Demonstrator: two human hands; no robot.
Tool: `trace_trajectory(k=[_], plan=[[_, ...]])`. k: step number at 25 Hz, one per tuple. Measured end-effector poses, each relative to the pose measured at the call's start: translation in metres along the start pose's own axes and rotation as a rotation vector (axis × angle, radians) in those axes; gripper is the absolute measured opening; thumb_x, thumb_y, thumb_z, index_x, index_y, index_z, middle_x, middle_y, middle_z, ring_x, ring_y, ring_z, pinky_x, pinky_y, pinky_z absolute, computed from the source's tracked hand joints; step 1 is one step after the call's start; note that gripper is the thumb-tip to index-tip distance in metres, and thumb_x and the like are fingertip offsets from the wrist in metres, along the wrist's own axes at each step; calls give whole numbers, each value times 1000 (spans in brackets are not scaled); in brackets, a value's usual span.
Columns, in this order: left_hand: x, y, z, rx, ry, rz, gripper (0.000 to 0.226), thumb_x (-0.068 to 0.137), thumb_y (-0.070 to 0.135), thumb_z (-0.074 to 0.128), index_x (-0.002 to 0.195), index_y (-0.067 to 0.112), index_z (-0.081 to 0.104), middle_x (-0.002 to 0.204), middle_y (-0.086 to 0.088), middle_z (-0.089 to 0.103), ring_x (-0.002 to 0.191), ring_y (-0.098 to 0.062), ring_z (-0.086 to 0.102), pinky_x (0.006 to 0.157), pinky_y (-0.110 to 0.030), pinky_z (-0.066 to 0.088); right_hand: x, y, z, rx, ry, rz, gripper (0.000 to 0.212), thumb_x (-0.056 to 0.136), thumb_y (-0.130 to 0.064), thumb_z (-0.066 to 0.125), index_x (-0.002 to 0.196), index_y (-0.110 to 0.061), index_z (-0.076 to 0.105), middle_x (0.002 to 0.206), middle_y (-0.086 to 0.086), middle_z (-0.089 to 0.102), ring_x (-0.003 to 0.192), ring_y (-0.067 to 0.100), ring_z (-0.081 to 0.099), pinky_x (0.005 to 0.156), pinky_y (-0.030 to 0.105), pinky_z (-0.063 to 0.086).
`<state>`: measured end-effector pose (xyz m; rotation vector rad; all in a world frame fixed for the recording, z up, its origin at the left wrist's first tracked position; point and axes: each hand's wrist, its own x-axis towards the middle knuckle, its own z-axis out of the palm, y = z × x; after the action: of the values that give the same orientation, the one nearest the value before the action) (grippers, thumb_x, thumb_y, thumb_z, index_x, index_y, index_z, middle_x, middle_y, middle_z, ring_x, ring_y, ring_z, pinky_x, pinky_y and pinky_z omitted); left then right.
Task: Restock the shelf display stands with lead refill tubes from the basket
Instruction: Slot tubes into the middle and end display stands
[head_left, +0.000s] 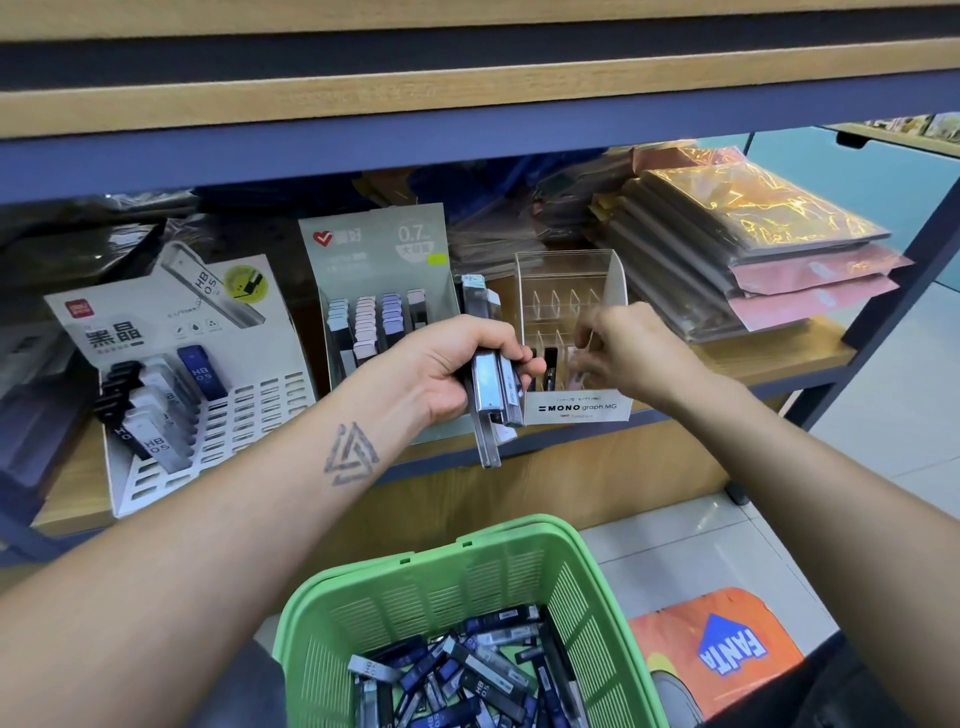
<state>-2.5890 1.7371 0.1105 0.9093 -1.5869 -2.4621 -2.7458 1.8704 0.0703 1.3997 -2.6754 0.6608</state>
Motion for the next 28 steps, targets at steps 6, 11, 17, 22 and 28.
trace_trajectory(k=[6,11,17,22,28], plan=[[-2,1,-2,7,-8,2,19,88,-14,47,79,1,56,62,-17,66,85,-29,64,77,-35,53,-2,3,6,-37,-40,-67,8,91,-11,70,87,-14,65,85,7,73,67,18,70,69,38,59],[-4,2,-3,13,-15,-4,19,88,-14,47,78,0,56,61,-17,67,88,-29,62,79,-35,52,0,8,9,-76,31,-43,14,87,-9,69,98,-17,75,95,8,74,91,31,69,80,41,57],[-1,0,-4,28,-27,0,20,87,-14,46,76,0,55,62,-17,66,90,-31,61,78,-35,52,1,6,11,-60,54,12,9,86,-11,72,88,-18,68,86,5,70,83,30,65,73,40,56],[1,-1,-4,13,-34,-2,23,87,-15,44,74,0,56,64,-19,67,98,-35,58,78,-36,51,-1,1,7,-129,93,31,10,86,-9,66,81,-16,61,78,4,64,77,32,62,61,34,48],[0,-1,-10,-65,-83,-13,21,88,-14,43,83,1,56,77,-19,66,83,-33,72,78,-37,58,0,-40,-5,596,-17,52,4,87,-6,70,90,-9,72,77,9,73,66,14,67,65,30,57]])
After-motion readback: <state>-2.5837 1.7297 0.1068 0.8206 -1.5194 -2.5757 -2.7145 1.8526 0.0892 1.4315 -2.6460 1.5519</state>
